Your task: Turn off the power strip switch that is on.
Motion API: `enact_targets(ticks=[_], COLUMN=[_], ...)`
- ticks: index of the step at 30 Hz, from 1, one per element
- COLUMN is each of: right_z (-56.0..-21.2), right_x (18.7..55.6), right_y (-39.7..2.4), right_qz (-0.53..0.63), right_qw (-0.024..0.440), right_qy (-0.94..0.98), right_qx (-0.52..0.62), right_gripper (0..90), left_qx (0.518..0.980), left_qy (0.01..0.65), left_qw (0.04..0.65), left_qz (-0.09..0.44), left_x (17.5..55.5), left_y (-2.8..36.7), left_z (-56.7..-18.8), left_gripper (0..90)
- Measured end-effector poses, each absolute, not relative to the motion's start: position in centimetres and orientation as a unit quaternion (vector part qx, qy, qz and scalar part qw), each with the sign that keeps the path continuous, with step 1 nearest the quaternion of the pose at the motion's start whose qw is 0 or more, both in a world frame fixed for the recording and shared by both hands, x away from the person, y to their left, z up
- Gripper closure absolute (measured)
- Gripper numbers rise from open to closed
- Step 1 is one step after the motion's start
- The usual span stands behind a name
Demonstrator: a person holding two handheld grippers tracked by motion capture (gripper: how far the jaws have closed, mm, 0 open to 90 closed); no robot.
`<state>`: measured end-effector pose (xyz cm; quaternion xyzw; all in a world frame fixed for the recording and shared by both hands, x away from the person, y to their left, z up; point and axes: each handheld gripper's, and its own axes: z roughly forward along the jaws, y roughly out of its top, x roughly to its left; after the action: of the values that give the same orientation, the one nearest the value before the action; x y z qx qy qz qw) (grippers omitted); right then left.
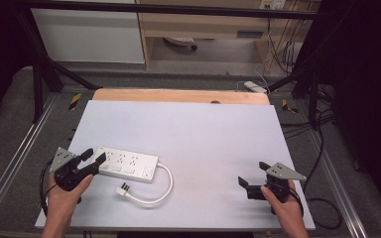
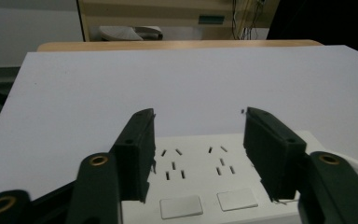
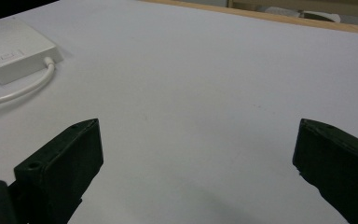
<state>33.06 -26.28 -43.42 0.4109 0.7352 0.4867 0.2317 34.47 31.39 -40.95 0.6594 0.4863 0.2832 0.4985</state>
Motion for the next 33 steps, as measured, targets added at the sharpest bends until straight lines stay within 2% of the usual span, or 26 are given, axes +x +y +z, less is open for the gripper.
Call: enact_targets(ticks=[11, 33], right_z=[-43.5, -43.5], right_x=[33.1, 33.0], right_y=[-26.3, -26.4], right_qz=[0.485, 0.487], right_qw=[0.229, 0.23], right_qy=[0.737, 0.734], right_qx=[0.411, 0.414], right_gripper=[2.1, 2.0], left_qx=[0.638, 0.622], left_qy=[0.481, 0.454], left_qw=[0.533, 0.569], left_qz=[0.278, 0.288], left_x=[33.5, 29.7], left_y=[31.3, 32.7], left_z=[-39.6, -37.9], left_gripper=[11.1, 5.1])
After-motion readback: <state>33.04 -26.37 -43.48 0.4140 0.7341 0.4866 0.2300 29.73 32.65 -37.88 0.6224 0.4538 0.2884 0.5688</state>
